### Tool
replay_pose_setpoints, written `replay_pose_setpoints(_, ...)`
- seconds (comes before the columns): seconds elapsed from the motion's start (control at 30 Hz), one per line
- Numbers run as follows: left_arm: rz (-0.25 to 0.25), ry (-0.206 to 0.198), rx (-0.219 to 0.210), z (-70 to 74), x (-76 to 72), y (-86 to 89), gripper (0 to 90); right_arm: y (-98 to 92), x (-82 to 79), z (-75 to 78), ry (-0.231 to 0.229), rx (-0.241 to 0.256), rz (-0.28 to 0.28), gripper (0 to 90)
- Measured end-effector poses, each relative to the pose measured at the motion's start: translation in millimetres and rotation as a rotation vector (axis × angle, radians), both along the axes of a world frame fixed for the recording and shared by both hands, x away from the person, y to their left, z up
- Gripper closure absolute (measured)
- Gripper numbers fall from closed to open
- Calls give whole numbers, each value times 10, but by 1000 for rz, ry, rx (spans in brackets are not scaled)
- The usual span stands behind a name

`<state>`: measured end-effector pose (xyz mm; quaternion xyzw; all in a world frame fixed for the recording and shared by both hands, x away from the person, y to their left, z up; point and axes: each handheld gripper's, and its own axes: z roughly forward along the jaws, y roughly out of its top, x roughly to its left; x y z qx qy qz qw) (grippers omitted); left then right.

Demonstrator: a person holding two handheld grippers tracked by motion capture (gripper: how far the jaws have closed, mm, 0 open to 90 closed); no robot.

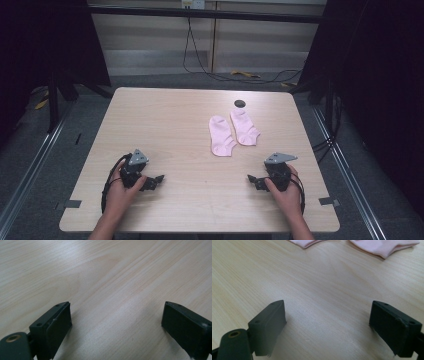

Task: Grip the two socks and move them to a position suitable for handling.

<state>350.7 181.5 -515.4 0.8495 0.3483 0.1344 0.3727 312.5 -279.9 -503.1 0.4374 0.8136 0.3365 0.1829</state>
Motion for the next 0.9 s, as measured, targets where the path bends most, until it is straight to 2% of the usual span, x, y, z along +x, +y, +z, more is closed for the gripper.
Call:
replay_pose_setpoints(0.37,0,1,4,3,-1,0,85,1,1,1,0,1,-2,132)
replay_pose_setpoints(0.43,0,2,3,2,-1,0,85,25,47,34,19,-5,-17,143)
replay_pose_setpoints(0.47,0,1,3,2,-1,0,85,28,87,57,3,15,-23,143)
replay_pose_setpoints(0.5,0,2,3,2,-1,0,85,31,144,82,-8,32,-35,143)
replay_pose_setpoints(0.6,0,1,4,3,0,0,85,55,364,165,-17,42,-84,167)
replay_pose_setpoints(0.63,2,5,-1,1,-3,-3,85,63,479,201,-22,30,-95,201)
replay_pose_setpoints(0.73,0,2,-7,-4,-1,-5,83,99,739,267,-56,34,-122,293)
replay_pose_setpoints(0.8,-1,4,-4,-2,-1,-5,80,131,872,274,-66,25,-140,348)
replay_pose_setpoints(0.83,-2,4,-4,-2,-1,-5,80,156,982,258,-69,16,-149,357)
replay_pose_setpoints(0.9,-1,4,-4,-2,-1,-5,80,182,1094,238,-75,11,-167,375)
